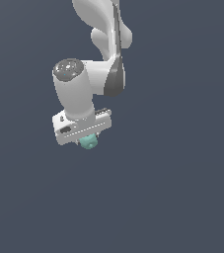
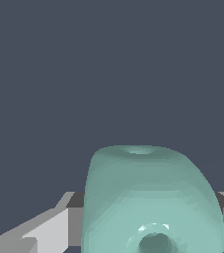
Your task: Pick up the object and move it to a goal position.
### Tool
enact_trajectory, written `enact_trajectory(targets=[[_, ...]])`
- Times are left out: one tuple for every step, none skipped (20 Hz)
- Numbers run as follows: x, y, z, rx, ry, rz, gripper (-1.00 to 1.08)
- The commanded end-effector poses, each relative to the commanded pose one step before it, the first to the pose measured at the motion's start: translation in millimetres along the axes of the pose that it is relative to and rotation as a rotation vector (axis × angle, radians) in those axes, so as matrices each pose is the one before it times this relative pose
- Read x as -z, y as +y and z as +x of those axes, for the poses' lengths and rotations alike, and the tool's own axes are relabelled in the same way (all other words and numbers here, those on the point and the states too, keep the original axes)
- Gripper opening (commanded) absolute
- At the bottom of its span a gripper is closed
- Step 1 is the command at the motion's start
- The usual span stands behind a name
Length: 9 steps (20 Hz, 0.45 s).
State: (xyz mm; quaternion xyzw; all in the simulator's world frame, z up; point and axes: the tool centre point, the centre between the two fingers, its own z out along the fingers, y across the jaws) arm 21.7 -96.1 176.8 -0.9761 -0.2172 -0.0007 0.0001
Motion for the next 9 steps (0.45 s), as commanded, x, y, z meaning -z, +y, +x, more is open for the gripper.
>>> enact_trajectory(targets=[[6.54, 7.09, 0.24, 0.00129, -0.00108, 0.00044, -1.00], [1.53, 1.79, 0.09, 0.00000, 0.00000, 0.00000, -1.00], [1.07, 1.29, 0.11, 0.00000, 0.00000, 0.00000, -1.00], [0.62, 0.80, 0.14, 0.00000, 0.00000, 0.00000, -1.00], [0.17, 0.31, 0.17, 0.00000, 0.00000, 0.00000, -1.00], [-0.28, -0.17, 0.19, 0.00000, 0.00000, 0.00000, -1.00], [-0.71, -0.65, 0.21, 0.00000, 0.00000, 0.00000, -1.00], [-0.69, -0.62, 0.10, -0.00029, -0.00035, -0.00052, -1.00], [-0.25, -0.25, 0.04, 0.00000, 0.00000, 0.00000, -1.00]])
